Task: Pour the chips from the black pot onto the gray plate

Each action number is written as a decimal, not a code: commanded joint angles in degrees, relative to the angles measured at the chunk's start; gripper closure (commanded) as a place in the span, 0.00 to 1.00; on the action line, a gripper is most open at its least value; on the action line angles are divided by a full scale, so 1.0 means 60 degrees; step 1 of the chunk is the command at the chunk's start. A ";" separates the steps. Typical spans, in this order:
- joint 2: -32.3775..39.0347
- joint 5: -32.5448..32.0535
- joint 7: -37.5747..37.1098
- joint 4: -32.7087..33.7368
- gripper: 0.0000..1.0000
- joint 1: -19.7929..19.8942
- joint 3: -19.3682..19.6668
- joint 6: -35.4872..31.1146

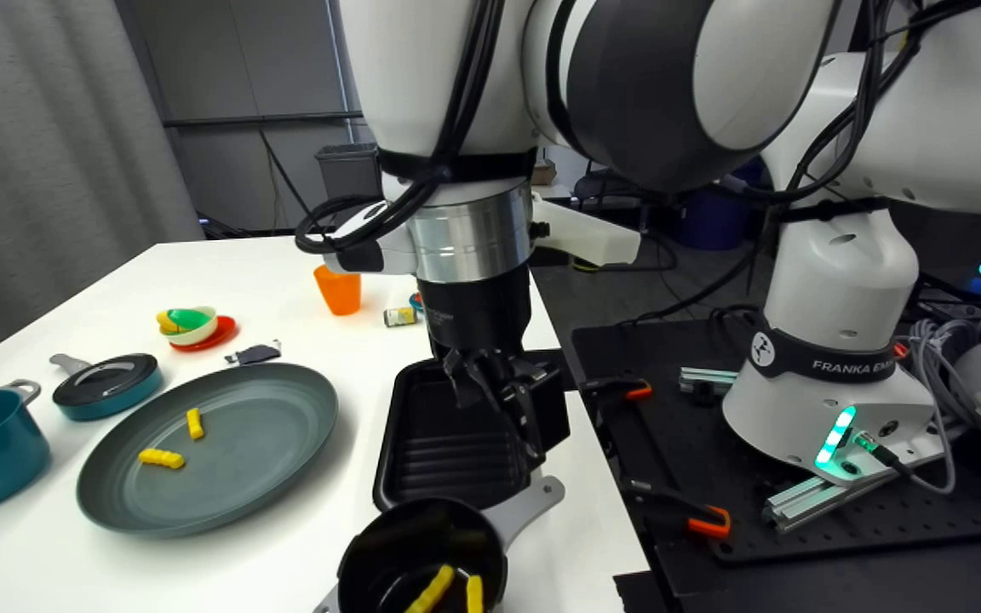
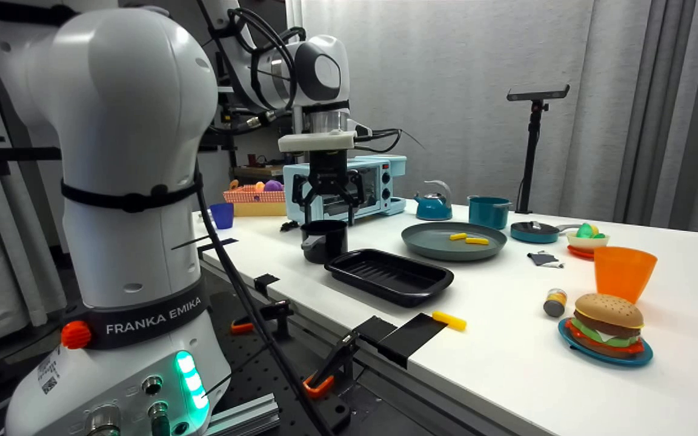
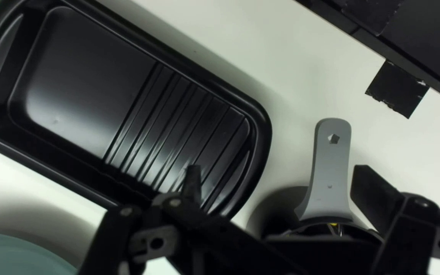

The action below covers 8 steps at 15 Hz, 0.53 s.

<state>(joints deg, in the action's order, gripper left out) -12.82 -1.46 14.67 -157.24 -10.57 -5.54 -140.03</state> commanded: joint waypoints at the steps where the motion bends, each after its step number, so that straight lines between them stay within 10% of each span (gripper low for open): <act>1: 0.0301 0.0021 -0.0497 0.0007 0.00 -0.0067 -0.0255 -0.0454; 8: 0.0704 -0.0190 -0.1347 0.0008 0.00 -0.0041 -0.0689 -0.0858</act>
<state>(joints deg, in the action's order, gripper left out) -9.82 -1.70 9.68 -157.23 -10.57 -8.80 -143.13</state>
